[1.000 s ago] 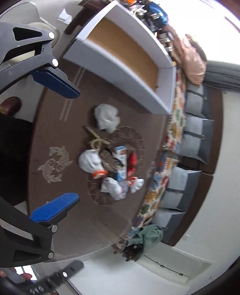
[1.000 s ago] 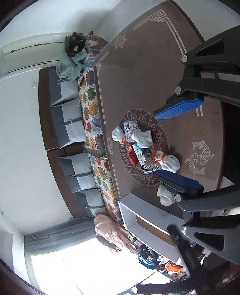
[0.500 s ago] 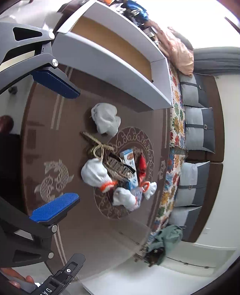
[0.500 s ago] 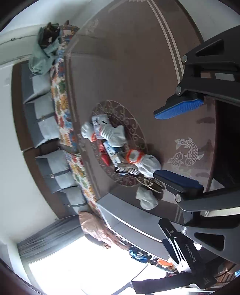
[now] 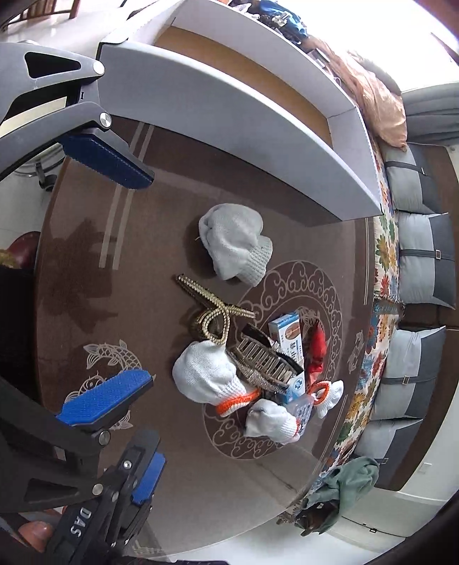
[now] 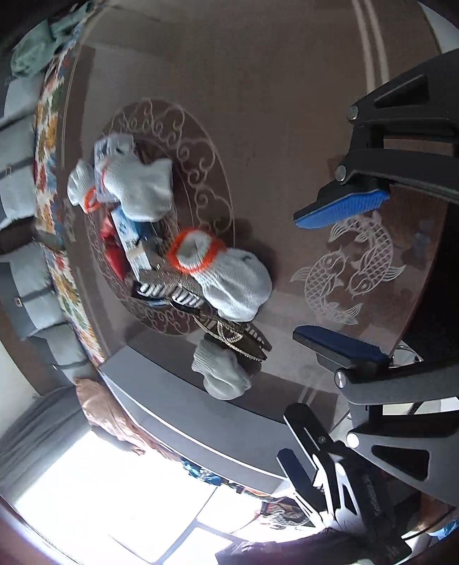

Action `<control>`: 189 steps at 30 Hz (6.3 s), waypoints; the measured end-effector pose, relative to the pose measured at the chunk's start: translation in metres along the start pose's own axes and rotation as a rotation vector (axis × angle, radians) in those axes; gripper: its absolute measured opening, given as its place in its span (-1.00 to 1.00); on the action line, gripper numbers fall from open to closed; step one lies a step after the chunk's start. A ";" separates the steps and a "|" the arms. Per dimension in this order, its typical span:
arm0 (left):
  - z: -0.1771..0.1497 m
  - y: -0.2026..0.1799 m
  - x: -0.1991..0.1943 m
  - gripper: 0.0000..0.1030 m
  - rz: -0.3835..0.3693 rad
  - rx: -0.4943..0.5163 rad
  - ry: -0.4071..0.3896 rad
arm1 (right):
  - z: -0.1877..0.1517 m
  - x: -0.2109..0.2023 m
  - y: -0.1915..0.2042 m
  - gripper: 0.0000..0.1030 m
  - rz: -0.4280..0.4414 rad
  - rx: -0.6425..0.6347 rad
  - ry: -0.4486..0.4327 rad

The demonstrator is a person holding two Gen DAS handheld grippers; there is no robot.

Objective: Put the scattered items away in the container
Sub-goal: 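Lower the right tool onto the white orange-cuffed glove and close it, then lower the left tool onto the grey knit glove and close it, then carry the grey glove with the left tool into the white box while the right tool carries its glove there, then open both tools to drop the gloves and lift out of the box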

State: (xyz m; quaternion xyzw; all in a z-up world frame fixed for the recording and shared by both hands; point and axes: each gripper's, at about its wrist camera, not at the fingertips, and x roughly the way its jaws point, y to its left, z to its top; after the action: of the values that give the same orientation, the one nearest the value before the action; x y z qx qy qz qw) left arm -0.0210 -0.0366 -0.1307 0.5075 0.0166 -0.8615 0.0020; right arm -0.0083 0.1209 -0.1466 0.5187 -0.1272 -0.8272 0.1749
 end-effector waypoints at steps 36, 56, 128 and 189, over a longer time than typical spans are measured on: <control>-0.009 0.050 0.020 1.00 -0.033 -0.084 0.078 | 0.041 0.060 0.010 -0.59 -0.086 -0.036 0.005; 0.098 0.042 0.098 1.00 -0.027 0.167 0.145 | 0.005 0.027 0.005 -0.59 -0.066 -0.073 -0.011; 0.063 0.225 -0.071 -0.47 -0.086 -0.254 -0.095 | 0.039 0.010 0.188 -0.58 0.169 -0.384 -0.072; 0.034 0.314 0.007 -0.19 -0.005 -0.377 -0.105 | -0.004 0.150 0.353 -0.09 0.331 -0.552 0.259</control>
State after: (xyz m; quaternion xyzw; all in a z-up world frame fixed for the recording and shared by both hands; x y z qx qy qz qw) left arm -0.0481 -0.3515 -0.1286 0.4524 0.1790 -0.8684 0.0956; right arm -0.0088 -0.2620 -0.1320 0.5247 0.0421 -0.7184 0.4548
